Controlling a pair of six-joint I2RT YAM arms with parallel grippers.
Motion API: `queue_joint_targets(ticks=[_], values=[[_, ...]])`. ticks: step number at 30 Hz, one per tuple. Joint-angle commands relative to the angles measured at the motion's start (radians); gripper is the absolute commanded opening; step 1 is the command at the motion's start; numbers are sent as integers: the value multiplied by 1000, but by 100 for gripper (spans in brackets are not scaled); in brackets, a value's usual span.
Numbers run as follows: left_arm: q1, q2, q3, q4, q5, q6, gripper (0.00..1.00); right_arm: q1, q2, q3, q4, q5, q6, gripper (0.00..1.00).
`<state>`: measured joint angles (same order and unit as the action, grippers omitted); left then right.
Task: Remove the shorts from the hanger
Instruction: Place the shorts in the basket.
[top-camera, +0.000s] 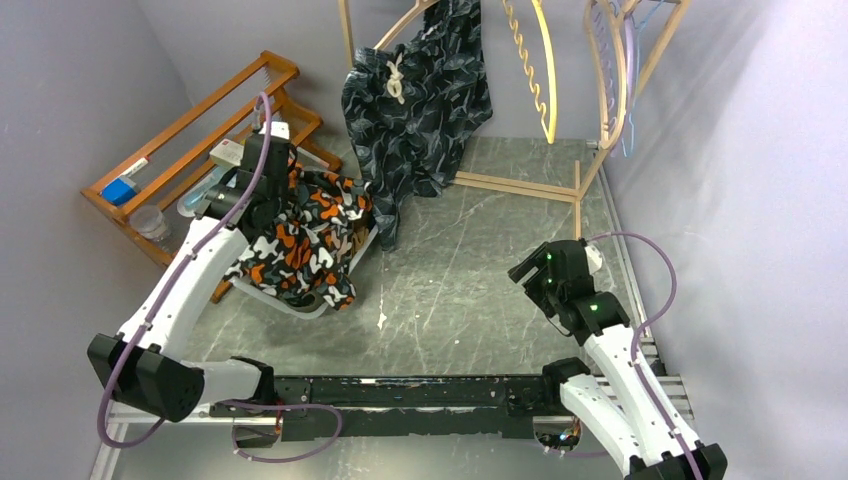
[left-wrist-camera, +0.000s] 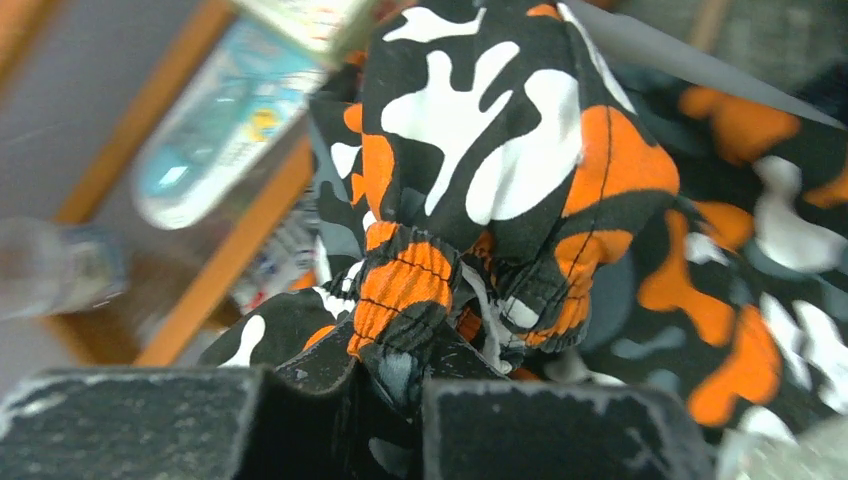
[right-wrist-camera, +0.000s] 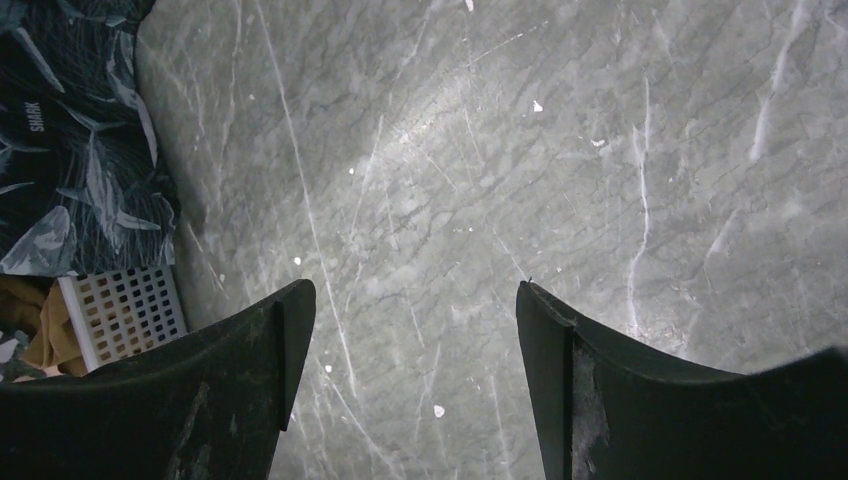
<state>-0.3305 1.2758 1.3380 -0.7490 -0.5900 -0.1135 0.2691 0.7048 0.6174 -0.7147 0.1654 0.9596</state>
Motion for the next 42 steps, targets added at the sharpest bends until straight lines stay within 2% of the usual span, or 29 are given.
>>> queue_joint_targets(ticks=[1,3,6,11,16,19,23,25,26,28,29,30,35,39,42], values=[[2,-33,-43,107,384,-34,7,-2,11,-12,21,-14,6,77],[1,-22,-60,128,505,-41,7,-2,15,-16,26,-25,7,77],[1,48,-90,136,615,-36,7,-2,17,-18,26,-30,10,77],[12,221,-210,154,533,-150,7,-2,24,-20,29,-43,-2,77],[79,378,-381,266,636,-318,7,-2,23,-13,0,-34,-25,77],[69,368,-512,384,710,-411,7,-2,10,-9,-20,-22,-37,77],[55,336,-601,419,689,-458,9,-1,-7,-21,-14,-11,-35,77],[40,298,-600,372,618,-474,14,-2,-8,-17,2,-23,-61,78],[24,241,-591,345,585,-478,20,-2,-13,-13,24,-43,-84,79],[12,121,-568,309,519,-473,44,-1,-28,-6,62,-84,-137,79],[12,65,-547,287,501,-467,52,-1,-35,-4,82,-102,-156,80],[11,21,-510,271,478,-453,56,-2,-44,-4,96,-113,-165,80],[11,-76,-344,159,397,-412,66,-2,-80,7,148,-173,-216,80],[11,-117,-299,140,375,-375,76,-2,-90,13,163,-209,-235,80],[11,-135,-255,88,343,-370,79,-2,-106,6,179,-235,-246,80]])
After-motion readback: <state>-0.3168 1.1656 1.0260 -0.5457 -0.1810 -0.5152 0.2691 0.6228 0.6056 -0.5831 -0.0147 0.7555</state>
